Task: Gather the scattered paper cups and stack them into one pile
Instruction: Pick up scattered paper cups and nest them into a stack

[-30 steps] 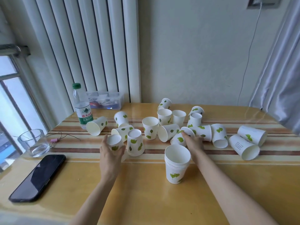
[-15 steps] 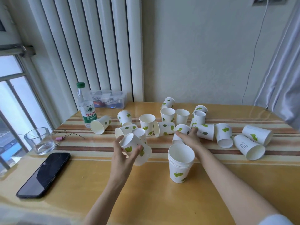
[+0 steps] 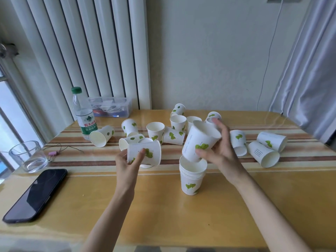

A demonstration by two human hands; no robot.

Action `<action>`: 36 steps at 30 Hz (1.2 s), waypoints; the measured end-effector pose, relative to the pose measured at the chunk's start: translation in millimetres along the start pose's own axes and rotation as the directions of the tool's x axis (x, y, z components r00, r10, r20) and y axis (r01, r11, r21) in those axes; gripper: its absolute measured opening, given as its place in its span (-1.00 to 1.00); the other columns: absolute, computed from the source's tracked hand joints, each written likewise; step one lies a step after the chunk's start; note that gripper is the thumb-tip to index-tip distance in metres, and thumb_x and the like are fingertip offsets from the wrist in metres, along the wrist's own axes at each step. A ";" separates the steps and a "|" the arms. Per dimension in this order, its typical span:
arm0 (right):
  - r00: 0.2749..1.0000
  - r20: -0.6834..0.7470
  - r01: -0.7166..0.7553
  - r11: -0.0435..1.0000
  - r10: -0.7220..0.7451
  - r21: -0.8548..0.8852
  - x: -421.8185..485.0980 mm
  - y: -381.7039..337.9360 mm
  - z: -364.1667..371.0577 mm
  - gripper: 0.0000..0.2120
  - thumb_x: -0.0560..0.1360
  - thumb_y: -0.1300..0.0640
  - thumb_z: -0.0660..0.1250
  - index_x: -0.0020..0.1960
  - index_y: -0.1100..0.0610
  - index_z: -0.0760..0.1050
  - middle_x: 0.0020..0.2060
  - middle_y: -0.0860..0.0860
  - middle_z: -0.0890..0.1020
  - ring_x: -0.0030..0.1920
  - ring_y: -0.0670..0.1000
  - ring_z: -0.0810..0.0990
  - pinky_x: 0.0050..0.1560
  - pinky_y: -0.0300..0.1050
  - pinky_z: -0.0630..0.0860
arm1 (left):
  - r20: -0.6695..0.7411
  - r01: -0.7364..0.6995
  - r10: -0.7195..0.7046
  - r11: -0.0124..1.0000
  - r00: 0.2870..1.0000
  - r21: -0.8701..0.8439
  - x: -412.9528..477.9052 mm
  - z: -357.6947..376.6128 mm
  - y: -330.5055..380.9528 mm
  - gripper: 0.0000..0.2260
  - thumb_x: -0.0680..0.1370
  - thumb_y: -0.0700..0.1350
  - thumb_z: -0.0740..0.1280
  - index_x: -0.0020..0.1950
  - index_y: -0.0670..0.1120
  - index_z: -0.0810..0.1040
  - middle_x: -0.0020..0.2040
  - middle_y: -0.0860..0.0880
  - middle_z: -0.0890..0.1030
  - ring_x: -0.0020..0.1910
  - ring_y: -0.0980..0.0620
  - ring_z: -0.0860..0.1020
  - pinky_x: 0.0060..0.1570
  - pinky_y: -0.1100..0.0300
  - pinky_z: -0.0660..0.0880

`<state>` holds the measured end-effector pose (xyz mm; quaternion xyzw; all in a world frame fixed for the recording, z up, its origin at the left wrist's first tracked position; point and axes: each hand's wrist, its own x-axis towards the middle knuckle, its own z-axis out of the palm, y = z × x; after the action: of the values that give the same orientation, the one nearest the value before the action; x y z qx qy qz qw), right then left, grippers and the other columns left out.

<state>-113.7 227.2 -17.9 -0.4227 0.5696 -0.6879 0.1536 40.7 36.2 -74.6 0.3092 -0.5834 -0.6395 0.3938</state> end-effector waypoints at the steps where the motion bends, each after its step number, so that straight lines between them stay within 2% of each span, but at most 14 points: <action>1: 0.999 0.042 -0.029 0.996 0.033 -0.082 -6.5 4.2 1.8 -0.26 0.31 0.26 0.43 0.28 -0.30 0.22 0.30 -0.18 0.39 0.22 -0.20 0.46 0.08 -0.31 0.48 | 0.004 0.003 -0.002 0.999 1.000 -0.046 -1.9 0.1 1.3 -0.13 0.19 0.24 0.49 0.37 -0.11 0.30 0.26 -0.15 0.56 0.23 -0.09 0.57 0.29 -0.09 0.48; 3: 0.992 0.065 -0.095 0.974 0.110 -0.205 -15.9 11.6 4.3 -0.24 0.36 0.21 0.43 0.31 -0.38 0.15 0.37 -0.23 0.30 0.31 -0.25 0.34 0.06 -0.48 0.39 | 0.042 -0.017 0.022 0.995 0.999 -0.099 -5.1 0.4 1.9 -0.19 0.21 0.20 0.48 0.38 0.02 0.26 0.27 -0.12 0.54 0.22 -0.05 0.57 0.30 -0.08 0.46; 5: 0.984 0.077 -0.130 0.948 0.159 -0.291 -21.2 18.6 3.3 -0.25 0.42 0.14 0.41 0.42 -0.27 0.08 0.41 -0.22 0.19 0.36 -0.35 0.20 0.09 -0.59 0.27 | 0.087 -0.037 0.045 0.995 0.995 -0.093 -9.8 2.1 5.2 -0.30 0.22 0.19 0.48 0.31 0.09 0.34 0.24 -0.07 0.56 0.17 -0.02 0.58 0.25 -0.02 0.48; 7: 0.971 0.104 -0.163 0.919 0.213 -0.360 -24.9 23.5 3.6 -0.25 0.44 -0.05 0.36 0.49 -0.15 0.02 0.38 -0.29 0.12 0.33 -0.47 0.10 0.17 -0.55 0.18 | 0.110 -0.046 0.054 0.996 0.992 -0.078 -14.1 6.5 11.1 -0.42 0.22 0.20 0.48 0.19 0.11 0.44 0.23 -0.09 0.57 0.14 -0.04 0.60 0.18 0.04 0.52; 9: 0.962 0.107 -0.188 0.893 0.251 -0.408 -28.6 27.3 7.8 -0.29 0.46 -0.20 0.26 0.50 -0.10 0.04 0.37 -0.31 0.11 0.36 -0.38 0.11 0.24 -0.43 0.12 | 0.114 -0.049 0.059 0.995 0.992 -0.092 -17.9 12.3 16.5 -0.47 0.21 0.19 0.48 0.11 0.08 0.47 0.18 -0.09 0.59 0.10 -0.01 0.61 0.06 0.15 0.53; 13: 0.975 0.035 -0.184 0.885 0.220 -0.427 -33.8 34.5 13.1 -0.48 0.51 -0.11 0.22 0.42 -0.11 0.16 0.35 -0.20 0.22 0.34 -0.17 0.24 0.22 -0.48 0.20 | 0.128 -0.103 0.106 0.994 0.986 -0.028 -22.2 25.4 26.9 -0.57 0.39 0.11 0.49 0.10 -0.12 0.49 -0.01 -0.07 0.59 -0.18 0.15 0.58 -0.21 0.39 0.49; 17: 0.976 -0.008 -0.204 0.912 0.215 -0.355 -38.1 32.3 7.3 -0.27 0.43 -0.21 0.28 0.48 -0.09 0.03 0.39 -0.21 0.18 0.42 -0.21 0.13 0.37 -0.19 0.13 | 0.264 -0.141 0.123 0.989 0.957 0.048 -22.5 42.4 34.3 -0.17 0.19 0.36 0.51 0.14 -0.27 0.52 0.09 -0.26 0.64 -0.03 -0.03 0.61 -0.08 0.15 0.49; 21: 0.981 -0.145 -0.170 0.941 0.133 -0.291 -39.6 22.2 -4.4 -0.42 0.42 -0.21 0.22 0.39 -0.16 0.15 0.38 -0.20 0.26 0.38 -0.22 0.24 0.28 -0.22 0.25 | 0.403 -0.143 0.137 0.990 0.905 -0.015 -32.9 67.6 42.1 -0.41 0.35 0.17 0.46 0.27 -0.08 0.45 0.22 -0.06 0.62 0.22 0.01 0.59 0.21 0.07 0.51; 24: 0.964 -0.236 -0.187 0.949 0.126 -0.255 -42.4 25.4 -16.9 -0.41 0.40 -0.19 0.24 0.38 -0.08 0.22 0.37 -0.15 0.30 0.36 -0.13 0.30 0.19 -0.27 0.31 | 0.499 -0.199 0.153 0.979 0.853 0.041 -42.4 80.1 36.1 -0.53 0.40 0.13 0.43 0.25 -0.01 0.50 0.20 0.01 0.64 0.23 0.06 0.58 0.19 0.12 0.54; 28: 0.948 -0.288 -0.213 0.945 0.137 -0.249 -48.8 40.4 -30.8 -0.61 0.44 -0.15 0.28 0.23 -0.18 0.29 0.32 -0.12 0.35 0.34 -0.08 0.34 0.35 -0.09 0.30 | 0.522 -0.221 0.107 0.962 0.846 0.161 -51.6 81.0 16.7 -0.57 0.35 0.17 0.45 0.18 0.16 0.48 0.18 0.04 0.59 0.21 0.10 0.54 0.05 0.37 0.51; 30: 0.940 -0.311 -0.228 0.940 0.144 -0.254 -52.6 50.3 -36.4 -0.67 0.47 -0.10 0.30 0.20 -0.21 0.31 0.30 -0.11 0.37 0.33 -0.09 0.36 0.35 -0.06 0.31 | 0.540 -0.239 0.094 0.949 0.836 0.205 -54.9 78.7 9.6 -0.48 0.29 0.21 0.47 0.19 0.32 0.38 0.26 0.09 0.51 0.30 0.14 0.46 0.20 0.29 0.47; 32: 0.928 -0.329 -0.266 0.928 0.174 -0.261 -55.7 60.2 -40.0 -0.63 0.51 -0.03 0.30 0.28 -0.10 0.31 0.30 -0.07 0.38 0.31 -0.07 0.37 0.34 -0.06 0.32 | 0.566 -0.253 0.096 0.946 0.819 0.205 -57.3 77.8 4.5 -0.19 0.24 0.15 0.53 0.34 0.40 0.12 0.43 0.12 0.34 0.42 0.25 0.32 0.38 0.25 0.36; 34: 0.913 -0.347 -0.319 0.905 0.214 -0.282 -56.7 68.9 -41.3 -0.60 0.51 0.01 0.30 0.31 -0.02 0.30 0.29 -0.06 0.38 0.30 -0.05 0.37 0.30 -0.09 0.32 | 0.553 -0.293 0.114 0.924 0.825 0.245 -58.0 79.0 1.0 0.03 0.23 0.14 0.55 0.40 0.42 -0.15 0.55 0.05 0.15 0.53 0.15 0.17 0.51 0.10 0.20; 36: 0.908 -0.356 -0.345 0.878 0.222 -0.333 -54.8 78.1 -42.2 -0.60 0.51 0.06 0.31 0.31 0.03 0.32 0.29 -0.03 0.40 0.27 -0.04 0.38 0.23 -0.15 0.30 | 0.545 -0.370 0.177 0.890 0.819 0.266 -55.4 80.3 -2.1 -0.01 0.31 0.08 0.55 0.40 0.44 -0.14 0.52 0.09 0.21 0.51 0.14 0.20 0.49 0.18 0.19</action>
<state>-134.0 269.0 -111.3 -0.2435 0.7676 -0.5879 0.0766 -0.6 124.4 -70.0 0.1083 -0.8119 -0.5152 0.2521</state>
